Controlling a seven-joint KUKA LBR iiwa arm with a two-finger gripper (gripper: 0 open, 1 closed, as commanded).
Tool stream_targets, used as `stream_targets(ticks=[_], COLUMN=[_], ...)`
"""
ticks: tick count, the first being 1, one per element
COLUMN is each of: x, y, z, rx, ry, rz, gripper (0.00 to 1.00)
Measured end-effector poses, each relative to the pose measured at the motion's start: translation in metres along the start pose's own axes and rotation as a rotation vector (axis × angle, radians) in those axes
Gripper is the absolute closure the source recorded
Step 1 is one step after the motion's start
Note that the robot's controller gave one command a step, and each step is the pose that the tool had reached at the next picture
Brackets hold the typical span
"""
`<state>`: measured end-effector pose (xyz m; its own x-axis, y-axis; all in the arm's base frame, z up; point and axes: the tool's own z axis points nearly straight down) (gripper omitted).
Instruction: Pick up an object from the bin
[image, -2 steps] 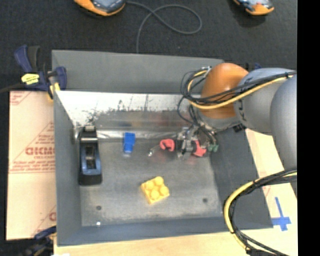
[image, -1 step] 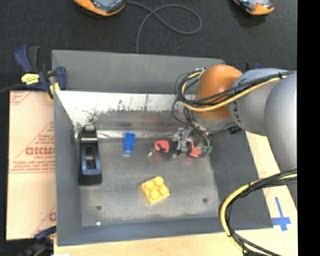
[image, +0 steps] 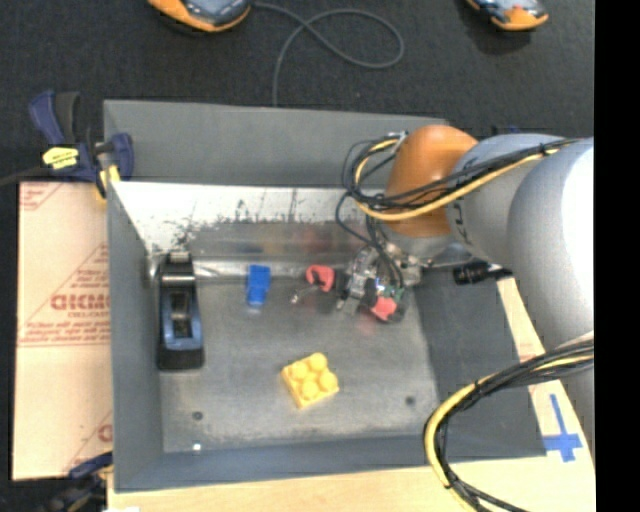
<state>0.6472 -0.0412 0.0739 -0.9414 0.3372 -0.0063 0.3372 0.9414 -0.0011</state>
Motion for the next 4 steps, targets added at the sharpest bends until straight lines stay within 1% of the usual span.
stream_targets(ticks=[1, 4], x=[-0.0003, -0.0013], y=[0.0098, 0.0163], z=[0.0046, 0.0044], rx=[0.002, 0.001], ry=[-0.002, -0.007], rz=[-0.177, -0.161], gripper=[1.0, 1.0])
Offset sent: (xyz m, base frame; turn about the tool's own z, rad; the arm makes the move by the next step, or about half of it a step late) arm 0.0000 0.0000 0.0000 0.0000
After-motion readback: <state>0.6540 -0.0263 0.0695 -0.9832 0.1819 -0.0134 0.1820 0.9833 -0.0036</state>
